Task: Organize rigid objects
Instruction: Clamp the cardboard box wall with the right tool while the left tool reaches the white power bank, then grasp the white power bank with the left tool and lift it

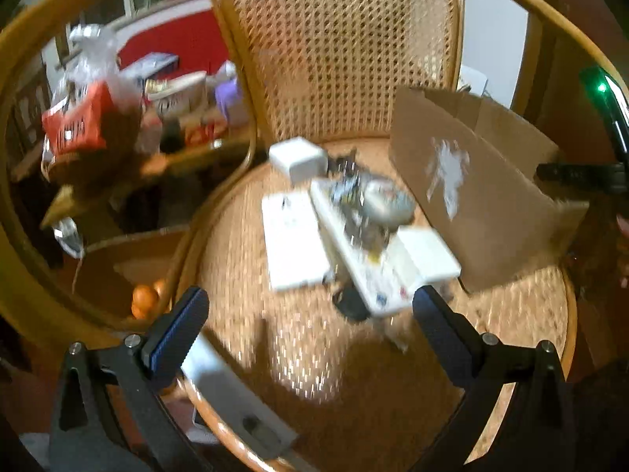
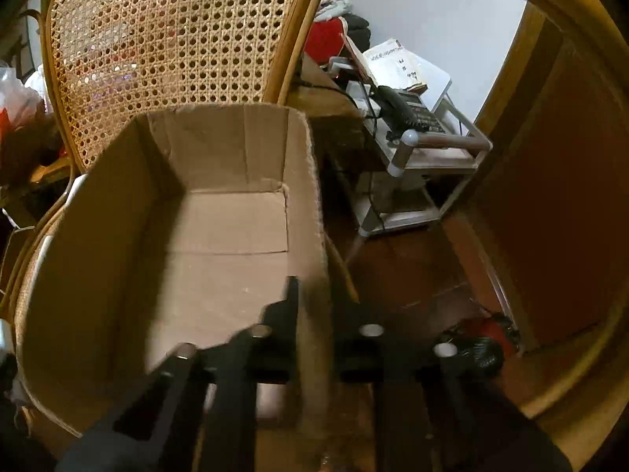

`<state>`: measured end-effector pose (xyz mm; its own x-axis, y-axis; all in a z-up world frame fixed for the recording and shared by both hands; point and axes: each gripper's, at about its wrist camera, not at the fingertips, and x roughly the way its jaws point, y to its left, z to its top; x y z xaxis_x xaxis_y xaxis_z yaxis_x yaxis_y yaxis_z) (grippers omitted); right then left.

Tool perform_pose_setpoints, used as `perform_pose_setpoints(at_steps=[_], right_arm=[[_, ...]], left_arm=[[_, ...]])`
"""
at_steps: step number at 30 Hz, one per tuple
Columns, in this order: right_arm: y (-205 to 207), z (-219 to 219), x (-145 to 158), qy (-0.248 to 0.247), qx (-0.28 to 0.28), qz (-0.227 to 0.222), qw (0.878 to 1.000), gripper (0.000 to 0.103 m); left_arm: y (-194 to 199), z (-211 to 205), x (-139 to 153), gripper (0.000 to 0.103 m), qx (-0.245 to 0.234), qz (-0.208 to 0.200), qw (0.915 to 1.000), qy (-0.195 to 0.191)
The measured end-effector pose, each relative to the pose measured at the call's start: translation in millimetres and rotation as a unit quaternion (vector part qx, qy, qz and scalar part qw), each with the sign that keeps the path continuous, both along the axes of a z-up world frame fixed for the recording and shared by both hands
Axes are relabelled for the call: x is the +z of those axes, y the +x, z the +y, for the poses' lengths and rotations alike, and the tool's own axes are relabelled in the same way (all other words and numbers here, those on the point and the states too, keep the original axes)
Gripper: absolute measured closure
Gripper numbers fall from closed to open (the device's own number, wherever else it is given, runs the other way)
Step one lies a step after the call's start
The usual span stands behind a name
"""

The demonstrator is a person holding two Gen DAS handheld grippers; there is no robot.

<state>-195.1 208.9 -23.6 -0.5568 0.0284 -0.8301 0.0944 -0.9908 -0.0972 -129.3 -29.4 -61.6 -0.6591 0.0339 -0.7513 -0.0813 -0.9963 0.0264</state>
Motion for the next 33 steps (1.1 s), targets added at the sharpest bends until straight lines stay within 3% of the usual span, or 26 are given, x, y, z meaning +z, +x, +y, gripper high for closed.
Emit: perform_pose_setpoints(at_steps=[6,14,15,16,17,19,21,22,29,33], right_arm=[[7.2,-3.6,0.8,0.012,0.004,0.008,1.0,0.095],[2.3,-5.2,-3.8,-0.002,0.01,-0.005,1.0,0.095],[2.9,-5.3,-3.9,-0.01,0.009,-0.008,1.0,0.095],[4.3,-5.9,-3.4,-0.01,0.011,-0.005,1.0,0.095],[5.1,-5.2,-3.2,-0.011,0.013,-0.003,1.0,0.095],[6.3,-6.2,-2.5,-0.012,0.016,-0.002,1.0,0.095],[7.1,-5.9,-2.6,-0.013,0.016,-0.001,1.0,0.095],[7.5,-5.9,-2.7,-0.014,0.017,-0.001,1.0,0.095],[4.4,-2.6,-3.4,-0.018,0.018,-0.002,1.0,0.095],[3.9,-2.0,-3.8,-0.02,0.018,-0.001,1.0,0.095]], left_arm=[[23.0,-12.4,-12.7,0.001,0.031,0.0,0.9995,-0.007],[38.6,-25.9,-32.0,0.001,0.085,-0.032,0.9958,-0.006],[35.5,-26.5,-37.0,0.005,0.087,-0.043,0.9952,-0.007],[31.7,-27.6,-42.5,0.018,0.085,-0.054,0.9949,-0.001],[29.3,-31.2,-45.7,0.019,0.09,-0.055,0.9944,0.004],[26.0,-40.5,-46.7,0.032,0.095,-0.057,0.9932,0.034],[24.3,-45.0,-43.3,0.068,0.092,-0.056,0.9935,0.036],[23.3,-48.9,-43.0,0.077,0.09,-0.06,0.9927,0.053],[18.9,-42.0,-35.2,0.077,0.068,-0.057,0.9947,0.053],[8.8,-40.7,-10.6,0.077,0.067,-0.032,0.996,0.051]])
